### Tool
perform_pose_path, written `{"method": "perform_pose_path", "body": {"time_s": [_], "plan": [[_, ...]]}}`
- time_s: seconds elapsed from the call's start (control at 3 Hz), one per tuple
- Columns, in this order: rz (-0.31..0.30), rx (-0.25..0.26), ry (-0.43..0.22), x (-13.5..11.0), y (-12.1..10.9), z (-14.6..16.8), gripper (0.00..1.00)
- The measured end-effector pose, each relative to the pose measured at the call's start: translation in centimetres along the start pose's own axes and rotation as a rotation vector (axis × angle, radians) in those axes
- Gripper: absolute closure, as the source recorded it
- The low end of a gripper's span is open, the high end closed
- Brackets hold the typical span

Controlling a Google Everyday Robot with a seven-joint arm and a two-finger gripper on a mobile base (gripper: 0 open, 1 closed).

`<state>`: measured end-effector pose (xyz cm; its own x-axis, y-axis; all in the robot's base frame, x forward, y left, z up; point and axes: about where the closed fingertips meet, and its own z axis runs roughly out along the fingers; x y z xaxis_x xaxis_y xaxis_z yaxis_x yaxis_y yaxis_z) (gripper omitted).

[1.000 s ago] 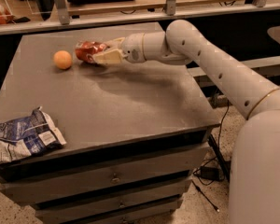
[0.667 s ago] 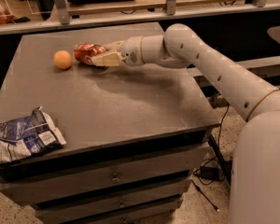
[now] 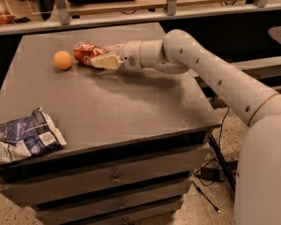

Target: Move coke can near orange

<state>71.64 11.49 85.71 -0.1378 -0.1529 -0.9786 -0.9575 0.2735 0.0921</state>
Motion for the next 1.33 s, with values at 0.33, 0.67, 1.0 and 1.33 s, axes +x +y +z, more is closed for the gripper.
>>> {"method": "perform_pose_path", "body": {"time_s": [0.33, 0.67, 1.0, 1.33], "plan": [[-0.002, 0.0, -0.001, -0.1, 0.1, -0.1, 0.0], [-0.022, -0.05, -0.015, -0.6, 0.4, -0.2, 0.0], [-0.065, -0.042, -0.029, -1.8, -0.3, -2.7, 0.0], [-0.141, 0.051, -0.019, -3.5, -1.6, -7.1, 0.0]]}}
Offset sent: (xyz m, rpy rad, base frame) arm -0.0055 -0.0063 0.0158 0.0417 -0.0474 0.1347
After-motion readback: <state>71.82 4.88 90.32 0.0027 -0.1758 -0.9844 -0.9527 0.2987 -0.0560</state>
